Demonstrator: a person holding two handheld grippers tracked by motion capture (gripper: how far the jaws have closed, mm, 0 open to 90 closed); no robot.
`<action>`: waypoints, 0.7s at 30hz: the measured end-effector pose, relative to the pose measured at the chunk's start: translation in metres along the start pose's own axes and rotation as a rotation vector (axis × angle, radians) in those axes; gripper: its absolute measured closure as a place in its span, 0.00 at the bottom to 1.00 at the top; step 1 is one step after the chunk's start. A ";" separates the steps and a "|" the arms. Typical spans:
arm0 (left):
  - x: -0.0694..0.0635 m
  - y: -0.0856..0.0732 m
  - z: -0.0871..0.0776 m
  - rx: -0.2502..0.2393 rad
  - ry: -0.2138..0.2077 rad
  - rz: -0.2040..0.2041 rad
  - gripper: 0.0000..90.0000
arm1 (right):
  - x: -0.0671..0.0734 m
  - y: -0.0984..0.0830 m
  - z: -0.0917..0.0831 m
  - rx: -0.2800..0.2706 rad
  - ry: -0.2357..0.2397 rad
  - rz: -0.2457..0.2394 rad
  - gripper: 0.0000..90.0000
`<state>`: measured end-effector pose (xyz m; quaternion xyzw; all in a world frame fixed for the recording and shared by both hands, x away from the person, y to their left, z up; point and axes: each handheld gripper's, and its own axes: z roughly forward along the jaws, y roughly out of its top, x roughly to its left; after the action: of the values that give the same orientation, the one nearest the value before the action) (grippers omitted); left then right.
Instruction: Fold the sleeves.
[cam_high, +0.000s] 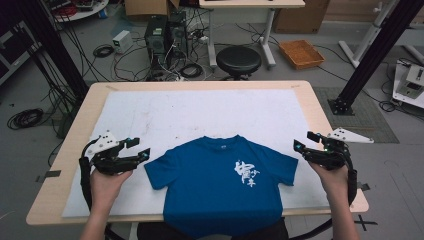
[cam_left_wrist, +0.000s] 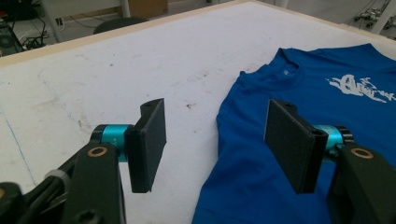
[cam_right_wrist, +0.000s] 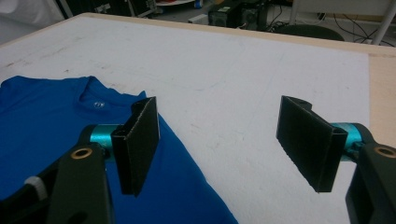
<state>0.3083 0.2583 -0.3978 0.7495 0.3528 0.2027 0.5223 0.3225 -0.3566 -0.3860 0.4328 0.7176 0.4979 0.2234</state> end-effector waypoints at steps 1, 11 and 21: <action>0.000 -0.001 0.000 0.005 0.004 -0.006 0.43 | 0.000 0.000 0.000 0.001 0.000 0.002 0.33; 0.007 -0.008 0.003 0.037 0.002 -0.032 0.43 | -0.002 0.002 0.002 -0.004 -0.005 0.007 0.33; 0.015 -0.019 0.008 0.121 -0.003 -0.095 0.47 | 0.004 0.006 0.014 0.008 0.007 -0.007 0.33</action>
<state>0.3174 0.2682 -0.4197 0.7623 0.3988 0.1551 0.4857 0.3336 -0.3451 -0.3860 0.4295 0.7219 0.4957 0.2206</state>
